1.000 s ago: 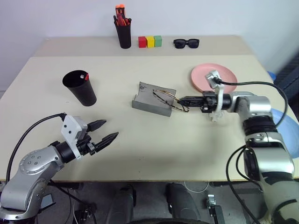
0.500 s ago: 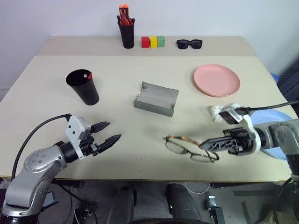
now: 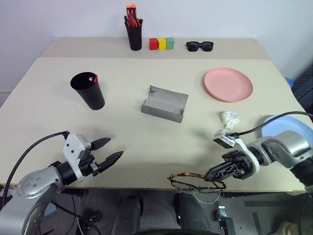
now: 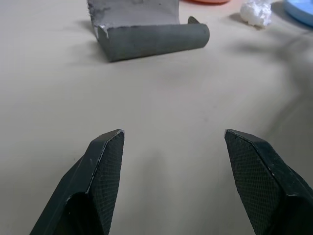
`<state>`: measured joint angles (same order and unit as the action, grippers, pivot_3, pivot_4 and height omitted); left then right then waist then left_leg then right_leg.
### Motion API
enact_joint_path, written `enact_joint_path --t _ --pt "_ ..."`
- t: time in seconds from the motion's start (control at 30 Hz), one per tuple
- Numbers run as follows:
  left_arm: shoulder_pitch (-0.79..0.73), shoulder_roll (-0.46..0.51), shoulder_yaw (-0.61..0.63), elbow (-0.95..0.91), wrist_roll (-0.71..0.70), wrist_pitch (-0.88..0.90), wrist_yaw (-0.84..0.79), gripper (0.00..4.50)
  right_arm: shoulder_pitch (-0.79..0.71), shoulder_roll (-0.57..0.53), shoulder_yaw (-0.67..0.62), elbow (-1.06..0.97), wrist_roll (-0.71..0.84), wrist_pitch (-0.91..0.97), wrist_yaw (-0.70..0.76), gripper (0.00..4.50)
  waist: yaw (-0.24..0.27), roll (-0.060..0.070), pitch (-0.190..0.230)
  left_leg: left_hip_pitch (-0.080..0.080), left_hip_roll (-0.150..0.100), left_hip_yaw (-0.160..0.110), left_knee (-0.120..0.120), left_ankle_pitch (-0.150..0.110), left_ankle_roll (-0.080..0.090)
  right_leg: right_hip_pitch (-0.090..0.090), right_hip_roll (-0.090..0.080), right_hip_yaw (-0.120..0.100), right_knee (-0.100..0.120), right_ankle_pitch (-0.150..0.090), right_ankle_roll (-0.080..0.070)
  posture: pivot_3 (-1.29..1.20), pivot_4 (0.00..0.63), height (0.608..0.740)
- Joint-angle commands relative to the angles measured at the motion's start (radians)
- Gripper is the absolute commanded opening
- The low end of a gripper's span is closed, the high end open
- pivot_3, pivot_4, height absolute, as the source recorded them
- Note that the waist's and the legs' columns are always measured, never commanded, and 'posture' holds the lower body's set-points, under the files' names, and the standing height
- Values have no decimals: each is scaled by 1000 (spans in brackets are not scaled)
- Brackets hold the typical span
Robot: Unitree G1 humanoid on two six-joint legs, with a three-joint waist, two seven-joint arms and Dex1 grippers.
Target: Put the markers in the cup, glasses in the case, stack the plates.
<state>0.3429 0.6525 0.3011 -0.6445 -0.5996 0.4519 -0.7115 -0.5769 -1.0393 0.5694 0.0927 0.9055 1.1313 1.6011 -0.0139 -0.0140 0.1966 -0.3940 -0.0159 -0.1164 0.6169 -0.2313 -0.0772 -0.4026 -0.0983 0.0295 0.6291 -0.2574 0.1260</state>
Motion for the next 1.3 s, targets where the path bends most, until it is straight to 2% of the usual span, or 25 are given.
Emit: enact_joint_path --t 0.03,0.17,0.43,0.53,0.63,0.67,0.87,0.93,1.03,1.1,1.2,1.3 --pt "23 -7 34 -60 -17 0 19 3358 -61 28 68 83 -31 -73 13 21 0 0 0 0 0 0 0 0 0 0 0 0 0 0 0 0 150 740" --pt "46 -12 43 -78 -21 1 32 3358 -142 105 115 243 -80 -147 13 21 -1 0 0 0 0 0 0 0 0 0 0 0 0 0 0 0 150 740" --pt "40 -16 40 -77 -19 -3 46 3358 -224 171 190 403 -114 -236 13 21 -8 -4 -3 2 0 0 0 0 0 1 0 0 0 1 -1 0 150 740" --pt "33 -17 38 -72 -18 -5 49 3358 -241 169 217 427 -106 -255 13 959 -5 -4 -2 3 1 0 2 0 0 3 0 0 0 1 -2 0 150 740" --pt "28 -23 31 -69 -14 -7 53 3358 -246 177 189 453 -122 -291 13 2383 -2 -4 -2 1 0 0 2 0 0 2 0 0 0 1 -2 0 150 740" --pt "22 -26 27 -66 -12 -7 55 3358 -250 177 176 460 -124 -296 13 2383 -2 -3 -2 1 0 0 2 0 0 1 0 0 0 1 -2 0 150 740" --pt "-32 -35 -14 -34 6 -12 56 3358 -269 211 -10 491 -162 -336 13 2383 -4 -3 -2 1 0 0 2 0 0 1 0 0 1 1 -1 0 150 740" --pt "-70 -33 -33 -7 14 -15 52 3358 -261 220 -158 436 -137 -339 -68 2383 -3 -2 -1 1 0 0 1 0 0 1 0 0 1 1 -1 0 150 740" --pt "-132 -32 -67 41 23 -22 39 3358 -147 199 -404 187 -60 -326 -255 2383 3 -2 -1 0 0 0 0 0 0 0 0 0 1 2 0 0 150 740" --pt "-164 -33 -92 73 39 -33 28 3358 -50 191 -503 25 -44 -313 -343 2383 10 -2 -1 -1 0 -1 0 0 0 -1 0 0 1 3 2 0 150 740" --pt "-240 -18 -151 134 93 -71 -11 3358 158 231 -661 -257 -35 -319 -565 2383 17 -3 -2 -2 0 -1 -1 0 1 0 0 0 0 3 3 0 150 740" --pt "-328 18 -190 189 88 -51 -82 3358 319 281 -730 -426 -109 -376 -724 2383 16 -2 -2 -2 0 -1 -1 0 1 -1 1 0 0 2 3 0 150 740"
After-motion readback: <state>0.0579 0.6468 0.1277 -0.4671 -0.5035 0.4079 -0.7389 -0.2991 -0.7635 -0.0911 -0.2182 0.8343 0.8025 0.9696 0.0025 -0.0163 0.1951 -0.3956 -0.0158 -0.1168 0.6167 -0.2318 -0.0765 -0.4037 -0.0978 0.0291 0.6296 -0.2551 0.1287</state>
